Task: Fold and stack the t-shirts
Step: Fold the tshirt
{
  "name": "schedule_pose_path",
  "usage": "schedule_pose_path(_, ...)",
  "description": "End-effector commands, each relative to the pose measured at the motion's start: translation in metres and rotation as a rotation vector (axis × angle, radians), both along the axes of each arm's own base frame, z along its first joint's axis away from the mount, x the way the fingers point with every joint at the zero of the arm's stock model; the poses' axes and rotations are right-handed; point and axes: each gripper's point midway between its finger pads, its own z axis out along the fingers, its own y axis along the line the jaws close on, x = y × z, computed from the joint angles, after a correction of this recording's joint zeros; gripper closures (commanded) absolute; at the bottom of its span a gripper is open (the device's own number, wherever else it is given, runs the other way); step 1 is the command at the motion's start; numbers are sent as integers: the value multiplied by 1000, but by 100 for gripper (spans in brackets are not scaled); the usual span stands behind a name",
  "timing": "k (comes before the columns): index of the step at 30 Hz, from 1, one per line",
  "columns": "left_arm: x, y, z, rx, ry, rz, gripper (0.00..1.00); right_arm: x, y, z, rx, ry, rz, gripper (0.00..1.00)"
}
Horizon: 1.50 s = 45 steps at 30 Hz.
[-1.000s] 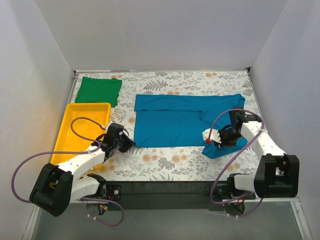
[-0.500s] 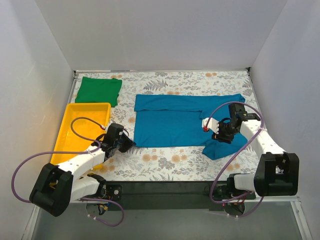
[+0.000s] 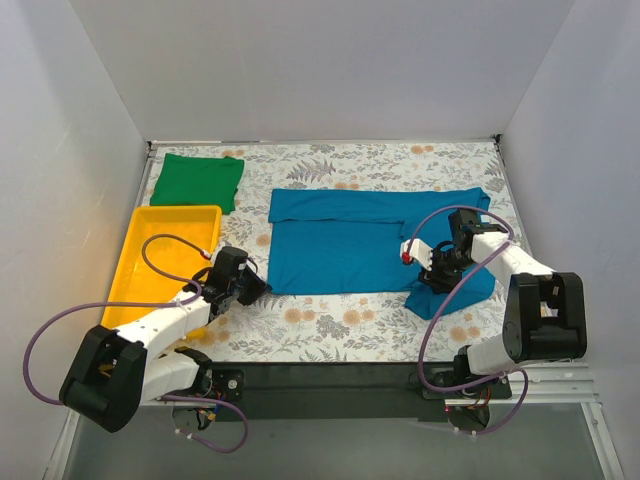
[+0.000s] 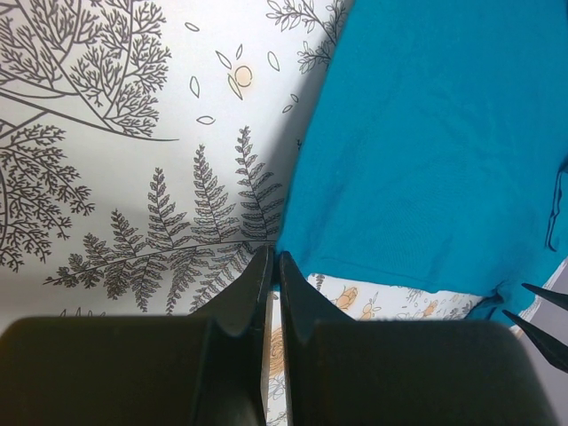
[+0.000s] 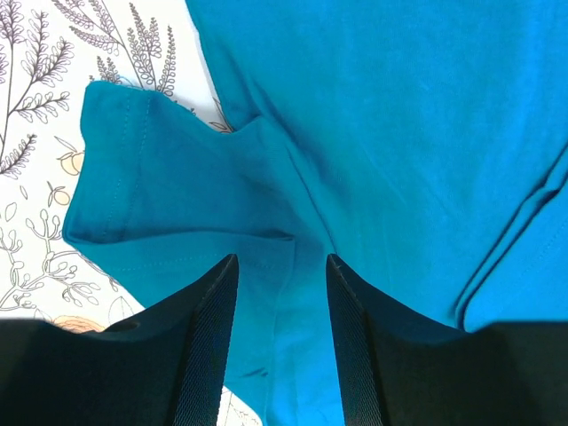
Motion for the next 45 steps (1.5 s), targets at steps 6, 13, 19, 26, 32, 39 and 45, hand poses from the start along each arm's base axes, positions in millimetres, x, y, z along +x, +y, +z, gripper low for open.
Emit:
schedule_pose_path(6, 4, -1, 4, 7, -19, -7, 100, 1, 7, -6, 31, 15, -21, 50)
schedule_pose_path(13, 4, -1, 5, 8, -19, -6, 100, -4, 4, -14, 21, 39, -33, 57)
schedule_pose_path(19, 3, -1, 5, 6, -20, -7, 100, -3, 2, -7, 10, 4, -34, 73)
schedule_pose_path(26, 3, -2, 5, 4, -21, -10, 100, 0, -2, 10, -6, -70, -36, 77)
schedule_pose_path(32, 3, -2, 6, 2, -22, -10, 100, -4, 0, 17, 5, -97, -37, 88)
schedule_pose_path(39, 3, -3, 13, -15, -34, -7, 100, -1, -8, 51, -7, -221, -95, 99)
schedule_pose_path(45, 3, 0, 19, -19, -45, 17, 100, 1, -22, 95, 12, -413, -194, 99)
